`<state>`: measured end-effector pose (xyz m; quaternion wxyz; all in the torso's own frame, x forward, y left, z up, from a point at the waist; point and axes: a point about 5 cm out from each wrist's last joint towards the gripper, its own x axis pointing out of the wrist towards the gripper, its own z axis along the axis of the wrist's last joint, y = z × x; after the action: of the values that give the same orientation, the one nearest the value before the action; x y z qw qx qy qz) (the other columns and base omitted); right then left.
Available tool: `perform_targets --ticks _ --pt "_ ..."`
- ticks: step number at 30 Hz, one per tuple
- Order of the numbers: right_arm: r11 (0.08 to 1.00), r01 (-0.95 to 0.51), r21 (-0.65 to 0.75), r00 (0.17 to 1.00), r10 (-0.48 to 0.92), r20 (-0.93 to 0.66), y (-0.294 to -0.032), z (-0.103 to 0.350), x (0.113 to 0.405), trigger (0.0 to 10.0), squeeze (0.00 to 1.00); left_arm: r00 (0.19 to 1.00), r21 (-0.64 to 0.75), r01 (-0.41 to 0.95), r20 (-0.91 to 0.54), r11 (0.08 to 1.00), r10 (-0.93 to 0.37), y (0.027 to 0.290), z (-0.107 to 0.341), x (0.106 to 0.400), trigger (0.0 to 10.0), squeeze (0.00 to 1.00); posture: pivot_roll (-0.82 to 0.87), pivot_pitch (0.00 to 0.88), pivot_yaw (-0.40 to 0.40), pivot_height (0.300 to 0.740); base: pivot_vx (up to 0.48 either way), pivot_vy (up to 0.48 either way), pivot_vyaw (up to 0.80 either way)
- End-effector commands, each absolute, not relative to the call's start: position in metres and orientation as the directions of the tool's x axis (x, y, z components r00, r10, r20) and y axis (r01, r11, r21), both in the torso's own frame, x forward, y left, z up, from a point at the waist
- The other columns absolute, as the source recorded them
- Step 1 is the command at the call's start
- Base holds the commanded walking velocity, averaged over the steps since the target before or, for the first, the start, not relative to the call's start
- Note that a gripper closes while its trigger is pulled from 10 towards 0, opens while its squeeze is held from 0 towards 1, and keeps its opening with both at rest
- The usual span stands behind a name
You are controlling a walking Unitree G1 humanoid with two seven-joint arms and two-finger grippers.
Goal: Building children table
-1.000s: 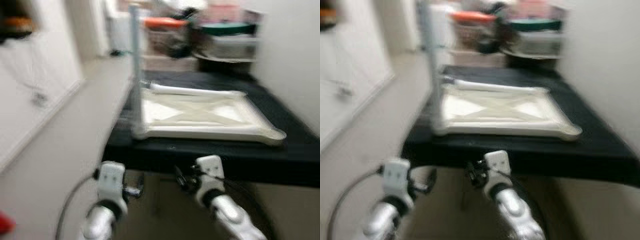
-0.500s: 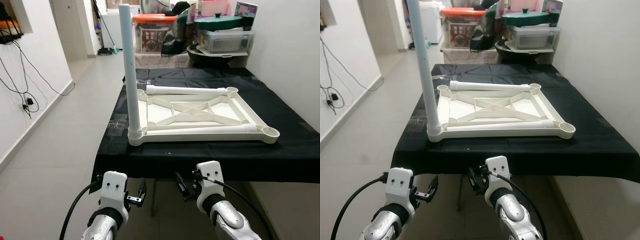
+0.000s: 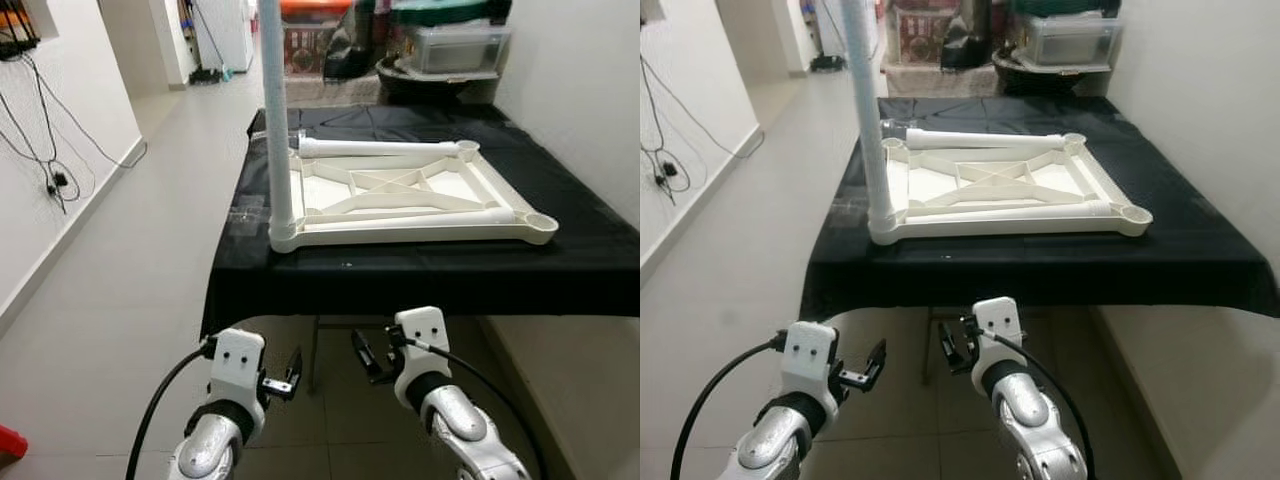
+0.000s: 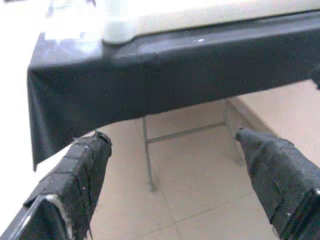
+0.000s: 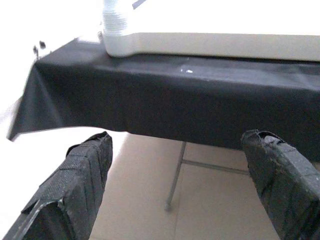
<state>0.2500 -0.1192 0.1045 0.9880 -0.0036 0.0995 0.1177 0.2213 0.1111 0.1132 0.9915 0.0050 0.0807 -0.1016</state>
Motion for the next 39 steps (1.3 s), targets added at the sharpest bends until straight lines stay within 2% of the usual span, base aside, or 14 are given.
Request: perform_targets --ticks 1,14,28,39 --pt "0.975 -0.22 -0.003 0.958 0.216 -0.191 -0.1217 0.1062 0.252 10.0 0.0 0.969 0.001 0.196 -0.157 0.981 -0.193 0.111 0.1132 0.22 10.0 0.0 0.12 0.0 -0.019 0.74 0.0 0.0 0.0" --pt "0.969 -0.246 -0.009 0.953 0.24 -0.183 -0.1171 0.1057 0.2507 10.0 0.0 0.969 0.006 0.202 -0.145 0.979 -0.199 0.1081 0.1158 0.2203 10.0 0.0 0.12 0.0 -0.018 0.74 0.0 0.0 0.0" --pt "0.978 -0.206 -0.014 0.964 0.201 -0.175 -0.1221 0.1045 0.25 10.0 0.0 0.986 0.012 0.134 -0.105 0.991 -0.132 0.1148 0.1185 0.2215 10.0 0.0 0.12 0.0 -0.022 0.74 0.0 0.0 -0.03" --pt "0.978 -0.206 -0.016 0.963 0.199 -0.181 -0.1219 0.1026 0.25 10.0 0.0 0.986 0.013 0.138 -0.097 0.99 -0.136 0.114 0.1169 0.2206 10.0 0.0 0.12 0.0 -0.023 0.74 0.0 0.0 0.0"
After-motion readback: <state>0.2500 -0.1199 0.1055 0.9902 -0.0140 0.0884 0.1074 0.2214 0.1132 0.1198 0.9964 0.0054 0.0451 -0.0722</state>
